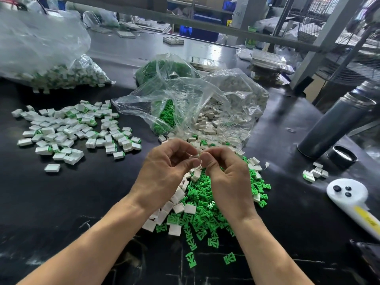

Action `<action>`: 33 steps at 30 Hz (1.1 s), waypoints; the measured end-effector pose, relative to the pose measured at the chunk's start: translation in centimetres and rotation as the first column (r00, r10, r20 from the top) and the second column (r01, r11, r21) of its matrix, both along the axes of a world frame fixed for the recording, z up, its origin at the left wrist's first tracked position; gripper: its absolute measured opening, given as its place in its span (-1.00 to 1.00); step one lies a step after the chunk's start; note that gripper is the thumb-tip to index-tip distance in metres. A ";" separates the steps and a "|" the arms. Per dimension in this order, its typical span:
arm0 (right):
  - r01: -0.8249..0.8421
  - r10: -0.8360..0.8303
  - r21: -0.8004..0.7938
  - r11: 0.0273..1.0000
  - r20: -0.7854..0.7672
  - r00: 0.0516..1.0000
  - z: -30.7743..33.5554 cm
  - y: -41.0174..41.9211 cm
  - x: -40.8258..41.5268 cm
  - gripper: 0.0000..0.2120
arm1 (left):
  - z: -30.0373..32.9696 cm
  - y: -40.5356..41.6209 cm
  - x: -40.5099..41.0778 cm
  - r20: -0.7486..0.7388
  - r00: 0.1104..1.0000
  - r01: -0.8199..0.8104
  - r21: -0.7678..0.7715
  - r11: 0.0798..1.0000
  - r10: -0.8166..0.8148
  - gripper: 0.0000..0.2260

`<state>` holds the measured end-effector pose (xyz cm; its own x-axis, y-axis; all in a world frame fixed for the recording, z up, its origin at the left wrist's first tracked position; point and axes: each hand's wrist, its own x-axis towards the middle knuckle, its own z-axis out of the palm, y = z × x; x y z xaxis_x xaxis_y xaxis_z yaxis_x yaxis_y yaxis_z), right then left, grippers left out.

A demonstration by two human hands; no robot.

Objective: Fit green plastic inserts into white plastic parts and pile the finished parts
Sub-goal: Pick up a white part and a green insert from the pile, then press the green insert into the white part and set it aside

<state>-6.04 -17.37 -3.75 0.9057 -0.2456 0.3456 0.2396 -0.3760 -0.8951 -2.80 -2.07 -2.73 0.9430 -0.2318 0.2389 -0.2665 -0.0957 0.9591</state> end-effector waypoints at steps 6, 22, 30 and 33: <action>0.085 -0.084 0.021 0.996 -0.041 0.996 -0.1 -0.8 0.2 -0.93 | -0.4 3.4 1.8 0.163 0.982 -0.158 0.391 0.907 0.100 -0.90; 0.180 -0.181 -0.014 0.984 -0.082 0.980 -0.4 -1.8 0.2 -0.87 | -1.0 4.6 3.4 0.356 0.893 -0.442 0.575 0.689 0.276 -0.91; 0.246 -0.266 -0.143 0.959 -0.138 0.954 -0.3 -2.4 0.4 -0.95 | -1.4 2.7 2.4 0.238 0.951 -0.307 0.688 0.658 0.196 -0.74; 0.251 -0.295 -0.242 0.937 -0.168 0.941 0.0 -2.7 0.3 -0.93 | -1.2 2.5 2.2 0.228 0.954 -0.297 0.671 0.679 0.192 -0.76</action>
